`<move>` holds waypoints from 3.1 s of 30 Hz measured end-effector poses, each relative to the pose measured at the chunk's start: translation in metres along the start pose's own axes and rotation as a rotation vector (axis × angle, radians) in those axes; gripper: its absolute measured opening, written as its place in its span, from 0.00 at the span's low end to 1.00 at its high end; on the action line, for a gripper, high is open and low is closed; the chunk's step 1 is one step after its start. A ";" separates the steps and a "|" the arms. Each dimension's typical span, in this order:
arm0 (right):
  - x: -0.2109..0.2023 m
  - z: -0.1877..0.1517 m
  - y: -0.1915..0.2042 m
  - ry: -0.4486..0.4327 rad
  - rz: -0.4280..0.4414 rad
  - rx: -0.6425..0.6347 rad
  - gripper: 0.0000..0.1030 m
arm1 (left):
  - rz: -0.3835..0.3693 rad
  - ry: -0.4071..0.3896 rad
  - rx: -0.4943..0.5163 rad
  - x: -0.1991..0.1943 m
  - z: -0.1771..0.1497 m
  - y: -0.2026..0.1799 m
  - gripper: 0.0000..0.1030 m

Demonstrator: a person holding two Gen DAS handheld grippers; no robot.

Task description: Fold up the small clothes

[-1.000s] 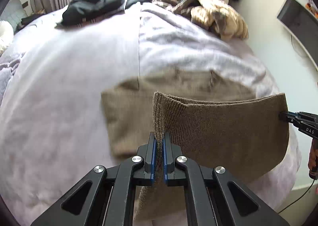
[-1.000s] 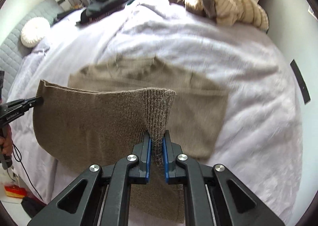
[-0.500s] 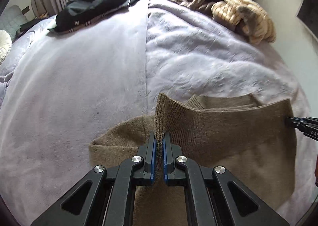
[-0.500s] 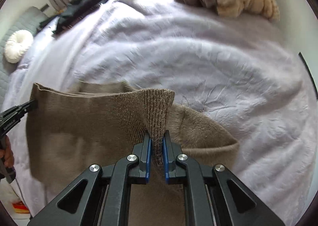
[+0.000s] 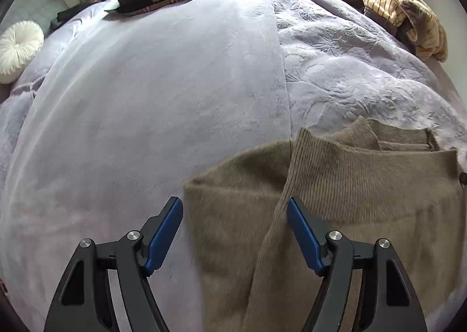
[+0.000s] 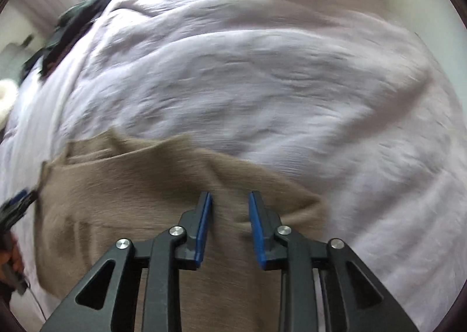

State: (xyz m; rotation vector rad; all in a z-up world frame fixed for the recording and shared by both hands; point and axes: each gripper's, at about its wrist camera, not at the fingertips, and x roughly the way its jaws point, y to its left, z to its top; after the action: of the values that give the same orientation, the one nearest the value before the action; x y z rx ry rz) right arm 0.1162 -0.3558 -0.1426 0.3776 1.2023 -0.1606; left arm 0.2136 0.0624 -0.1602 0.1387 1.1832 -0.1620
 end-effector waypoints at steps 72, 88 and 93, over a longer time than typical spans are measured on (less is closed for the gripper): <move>0.000 -0.097 -0.020 0.046 0.113 0.275 0.13 | -0.200 0.084 -0.194 0.008 -0.068 0.003 0.22; -0.032 -0.112 -0.051 0.039 0.090 0.310 0.10 | -0.128 0.098 -0.123 -0.025 -0.085 0.012 0.22; -0.046 -0.128 -0.046 0.055 0.095 0.306 0.16 | -0.132 0.098 -0.097 -0.047 -0.094 0.004 0.22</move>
State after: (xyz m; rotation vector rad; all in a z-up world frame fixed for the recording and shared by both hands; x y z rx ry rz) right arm -0.0274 -0.3548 -0.1486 0.7092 1.2134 -0.2549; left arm 0.1115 0.0872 -0.1512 -0.0170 1.2959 -0.2156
